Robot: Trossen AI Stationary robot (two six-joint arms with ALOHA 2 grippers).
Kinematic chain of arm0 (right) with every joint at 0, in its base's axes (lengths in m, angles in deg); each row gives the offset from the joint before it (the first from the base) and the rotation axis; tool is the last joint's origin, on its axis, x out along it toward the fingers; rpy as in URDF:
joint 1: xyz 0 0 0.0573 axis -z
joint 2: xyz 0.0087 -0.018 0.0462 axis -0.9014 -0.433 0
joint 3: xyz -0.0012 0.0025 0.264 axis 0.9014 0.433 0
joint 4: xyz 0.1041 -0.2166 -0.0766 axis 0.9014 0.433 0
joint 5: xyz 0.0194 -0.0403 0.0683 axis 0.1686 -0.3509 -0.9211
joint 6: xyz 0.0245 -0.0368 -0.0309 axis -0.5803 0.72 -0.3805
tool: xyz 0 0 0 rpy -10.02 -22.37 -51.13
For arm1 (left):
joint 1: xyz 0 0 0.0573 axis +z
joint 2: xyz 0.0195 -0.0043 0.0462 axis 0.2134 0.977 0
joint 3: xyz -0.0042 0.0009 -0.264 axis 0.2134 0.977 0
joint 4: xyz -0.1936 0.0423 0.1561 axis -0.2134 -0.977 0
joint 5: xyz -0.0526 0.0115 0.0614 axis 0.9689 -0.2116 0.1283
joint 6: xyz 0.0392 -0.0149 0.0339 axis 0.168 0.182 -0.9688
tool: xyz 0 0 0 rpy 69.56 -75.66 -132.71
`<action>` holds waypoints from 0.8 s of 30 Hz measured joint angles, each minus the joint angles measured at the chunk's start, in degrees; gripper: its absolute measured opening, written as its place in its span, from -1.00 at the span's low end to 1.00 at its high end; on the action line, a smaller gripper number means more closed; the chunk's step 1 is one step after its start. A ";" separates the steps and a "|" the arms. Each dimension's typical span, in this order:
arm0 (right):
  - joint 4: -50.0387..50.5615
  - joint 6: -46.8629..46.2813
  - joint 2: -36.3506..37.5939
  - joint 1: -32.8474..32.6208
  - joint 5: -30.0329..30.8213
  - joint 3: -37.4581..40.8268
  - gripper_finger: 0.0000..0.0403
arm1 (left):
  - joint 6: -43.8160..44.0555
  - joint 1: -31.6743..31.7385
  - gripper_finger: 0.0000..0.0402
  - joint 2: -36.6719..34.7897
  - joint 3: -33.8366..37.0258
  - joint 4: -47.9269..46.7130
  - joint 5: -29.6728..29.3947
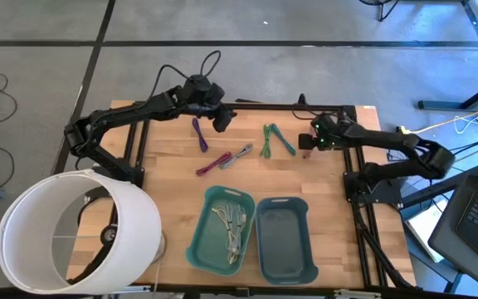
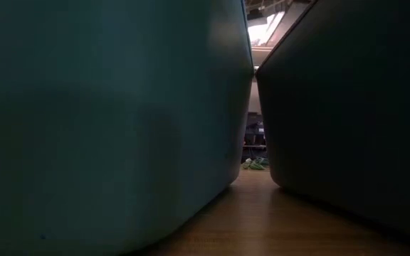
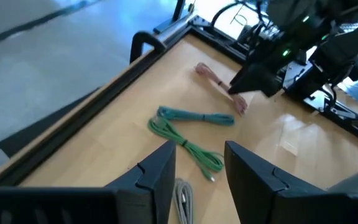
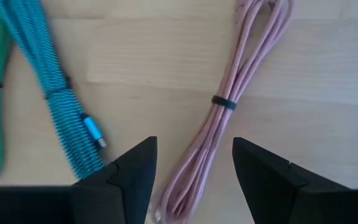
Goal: Pick & Place USB Port
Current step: Put the light pink charger cable into the green bin
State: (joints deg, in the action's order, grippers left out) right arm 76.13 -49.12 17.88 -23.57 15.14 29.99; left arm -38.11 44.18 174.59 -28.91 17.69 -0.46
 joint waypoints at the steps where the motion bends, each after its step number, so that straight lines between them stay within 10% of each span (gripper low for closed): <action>1: -1.08 0.72 -1.39 -0.02 -0.02 0.28 0.06 | -0.24 0.00 -0.34 0.00 0.00 0.37 -0.04; 10: -5.52 3.33 -6.54 -0.07 3.06 0.11 -0.02 | -1.00 0.00 -0.38 -0.02 0.00 2.16 -0.20; 18: -5.06 4.58 -4.22 -0.01 5.22 0.22 -0.86 | -3.53 0.00 -0.38 -0.02 0.00 2.50 -0.38; 24: -4.62 5.68 2.76 -0.39 5.22 -0.35 -0.92 | -6.40 -0.06 -0.40 -0.02 0.02 3.05 -0.35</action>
State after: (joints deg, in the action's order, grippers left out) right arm 71.51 -43.45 20.64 -23.96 20.37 29.65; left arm -44.51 44.11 174.57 -28.89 20.74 -0.81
